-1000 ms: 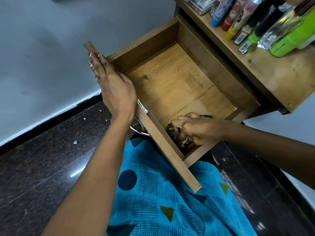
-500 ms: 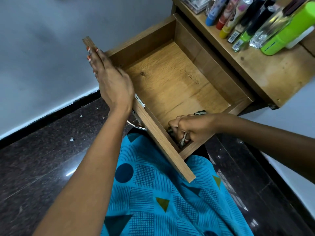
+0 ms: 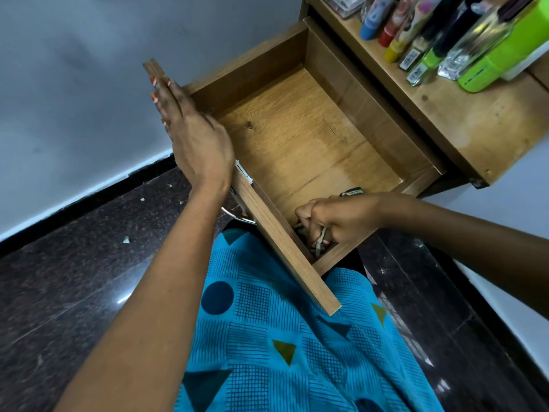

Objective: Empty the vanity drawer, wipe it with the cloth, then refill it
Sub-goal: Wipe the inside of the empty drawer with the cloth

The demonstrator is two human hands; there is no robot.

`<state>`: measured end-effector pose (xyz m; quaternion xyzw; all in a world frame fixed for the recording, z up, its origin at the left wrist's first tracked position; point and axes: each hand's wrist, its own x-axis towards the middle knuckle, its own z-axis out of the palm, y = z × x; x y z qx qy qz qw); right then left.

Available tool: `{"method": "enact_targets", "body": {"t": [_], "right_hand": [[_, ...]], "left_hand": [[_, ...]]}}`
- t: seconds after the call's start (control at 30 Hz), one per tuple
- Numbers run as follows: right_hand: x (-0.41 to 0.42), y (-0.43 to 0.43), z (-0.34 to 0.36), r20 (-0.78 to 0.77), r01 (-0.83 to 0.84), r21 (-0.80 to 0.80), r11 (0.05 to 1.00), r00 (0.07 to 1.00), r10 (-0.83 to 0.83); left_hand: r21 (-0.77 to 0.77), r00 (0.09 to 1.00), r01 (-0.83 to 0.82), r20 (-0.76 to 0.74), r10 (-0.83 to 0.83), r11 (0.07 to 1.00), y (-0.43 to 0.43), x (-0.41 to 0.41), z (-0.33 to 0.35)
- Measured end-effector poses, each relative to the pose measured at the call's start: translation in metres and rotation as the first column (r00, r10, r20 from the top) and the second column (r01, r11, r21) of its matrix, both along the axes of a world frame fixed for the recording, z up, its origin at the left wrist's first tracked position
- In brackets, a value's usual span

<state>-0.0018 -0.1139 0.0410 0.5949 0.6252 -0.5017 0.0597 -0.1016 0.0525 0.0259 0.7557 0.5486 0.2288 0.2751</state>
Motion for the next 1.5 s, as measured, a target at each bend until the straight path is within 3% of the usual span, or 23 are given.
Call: {"method": "enact_targets", "body": {"t": [0.07,0.13,0.33,0.43,0.6,0.73,0.83,1.03,1.33,1.5], "right_hand": [[0.002,0.003,0.013,-0.155,0.059,-0.052,0.997,0.986,-0.067],[0.000,0.007,0.017,-0.199,0.081,-0.091,0.993,0.975,-0.098],[0.004,0.020,0.007,-0.049,0.048,-0.198,0.979,0.997,-0.059],[0.007,0.016,-0.003,0.104,0.045,-0.168,0.985,0.994,-0.028],[-0.003,0.002,-0.014,0.177,0.044,-0.049,0.998,0.984,-0.034],[-0.001,0.004,0.004,-0.009,0.025,-0.021,0.999,1.000,-0.025],[0.003,0.005,0.018,-0.058,0.061,-0.034,0.998,0.996,-0.063],[-0.011,0.006,0.004,0.192,0.070,-0.058,0.996,0.980,-0.058],[-0.013,0.017,0.022,0.157,0.074,-0.193,0.978,0.987,-0.044],[-0.021,0.017,0.024,0.344,0.063,-0.185,0.981,0.939,0.004]], "left_hand": [[0.003,1.000,0.000,-0.004,0.000,1.000,0.000,0.000,0.000],[0.008,1.000,-0.001,-0.010,0.002,1.000,0.001,0.000,-0.001],[0.012,1.000,0.001,-0.020,-0.001,1.000,0.002,-0.001,-0.001],[0.003,1.000,0.011,-0.014,-0.011,1.000,0.002,-0.001,-0.002],[0.004,1.000,0.005,-0.016,-0.004,1.000,0.003,0.000,-0.003],[0.001,1.000,0.005,-0.017,-0.005,1.000,0.003,0.000,-0.001],[-0.001,1.000,0.009,-0.012,-0.009,1.000,0.002,0.000,-0.002],[0.004,1.000,0.004,-0.010,-0.004,1.000,0.002,0.000,-0.002],[0.004,1.000,0.004,-0.003,-0.004,1.000,0.001,0.000,-0.001],[0.004,1.000,-0.002,-0.002,0.002,1.000,0.002,0.000,-0.002]]}}
